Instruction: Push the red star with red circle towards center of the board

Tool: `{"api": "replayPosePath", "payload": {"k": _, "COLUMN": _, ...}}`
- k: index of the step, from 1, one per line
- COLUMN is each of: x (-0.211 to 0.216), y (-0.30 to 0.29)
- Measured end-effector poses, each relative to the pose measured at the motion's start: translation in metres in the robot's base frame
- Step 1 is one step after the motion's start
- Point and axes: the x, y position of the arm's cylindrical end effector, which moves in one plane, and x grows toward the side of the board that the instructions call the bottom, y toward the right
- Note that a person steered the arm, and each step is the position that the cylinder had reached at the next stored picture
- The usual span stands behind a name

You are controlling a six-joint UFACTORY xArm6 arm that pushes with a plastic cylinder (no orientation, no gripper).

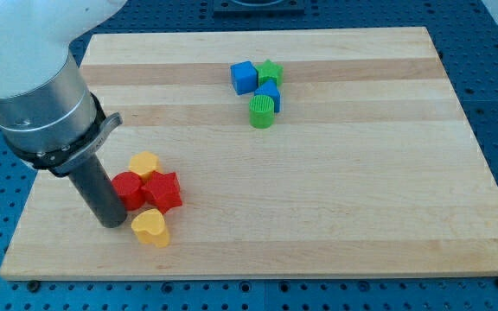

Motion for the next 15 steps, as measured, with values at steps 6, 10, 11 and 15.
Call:
{"api": "replayPosePath", "payload": {"k": 6, "x": -0.051, "y": -0.033}}
{"api": "replayPosePath", "payload": {"k": 10, "x": -0.026, "y": 0.026}}
{"api": "replayPosePath", "payload": {"k": 11, "x": -0.026, "y": 0.017}}
{"api": "replayPosePath", "payload": {"k": 15, "x": 0.017, "y": 0.020}}
